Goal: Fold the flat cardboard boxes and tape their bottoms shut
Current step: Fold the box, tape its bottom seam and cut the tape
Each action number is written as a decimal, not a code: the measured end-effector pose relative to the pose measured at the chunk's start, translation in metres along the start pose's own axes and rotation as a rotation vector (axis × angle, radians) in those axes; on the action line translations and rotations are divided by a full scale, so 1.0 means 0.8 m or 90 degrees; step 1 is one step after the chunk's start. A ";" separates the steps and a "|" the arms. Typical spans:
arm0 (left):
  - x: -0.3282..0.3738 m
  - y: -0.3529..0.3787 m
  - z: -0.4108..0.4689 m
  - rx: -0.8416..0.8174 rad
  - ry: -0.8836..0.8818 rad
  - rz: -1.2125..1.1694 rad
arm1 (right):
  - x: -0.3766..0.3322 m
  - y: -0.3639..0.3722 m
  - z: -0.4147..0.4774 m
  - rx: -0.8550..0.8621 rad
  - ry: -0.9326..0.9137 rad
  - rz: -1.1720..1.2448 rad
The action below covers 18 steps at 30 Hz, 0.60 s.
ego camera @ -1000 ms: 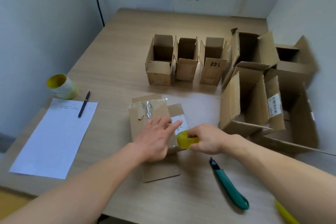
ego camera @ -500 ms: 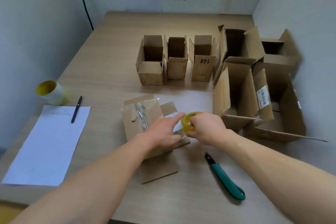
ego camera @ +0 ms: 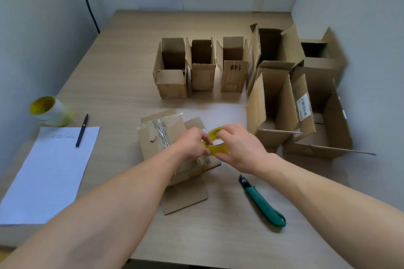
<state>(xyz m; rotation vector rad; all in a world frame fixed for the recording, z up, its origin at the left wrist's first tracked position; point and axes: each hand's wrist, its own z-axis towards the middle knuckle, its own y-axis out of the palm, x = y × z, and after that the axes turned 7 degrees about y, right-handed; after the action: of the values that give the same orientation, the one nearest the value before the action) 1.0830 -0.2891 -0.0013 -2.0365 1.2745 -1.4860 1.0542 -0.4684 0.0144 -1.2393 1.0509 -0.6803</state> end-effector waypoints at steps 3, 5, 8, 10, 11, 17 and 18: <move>-0.002 0.003 -0.002 0.017 -0.009 -0.031 | 0.009 -0.004 -0.024 0.148 0.050 0.070; -0.003 0.003 -0.003 0.023 -0.007 -0.046 | 0.019 -0.003 -0.043 0.145 0.103 0.059; -0.002 0.002 -0.006 0.019 0.006 -0.042 | 0.030 0.005 -0.075 -0.058 0.165 -0.036; -0.001 0.002 -0.007 0.019 0.009 -0.042 | 0.032 0.014 -0.094 -0.213 0.184 -0.116; -0.001 0.002 -0.007 0.022 0.011 -0.043 | 0.032 0.019 -0.103 -0.273 0.192 -0.141; 0.001 0.004 -0.012 0.036 0.019 -0.053 | 0.032 0.039 -0.135 -0.342 0.229 -0.114; 0.002 0.003 -0.014 0.039 0.020 -0.055 | 0.032 0.038 -0.138 -0.323 0.235 -0.090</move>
<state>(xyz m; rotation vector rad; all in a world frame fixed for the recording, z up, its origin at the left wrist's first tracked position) 1.0723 -0.2892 0.0021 -2.0604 1.1515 -1.5810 0.9602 -0.5298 -0.0204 -1.6753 1.5139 -0.7988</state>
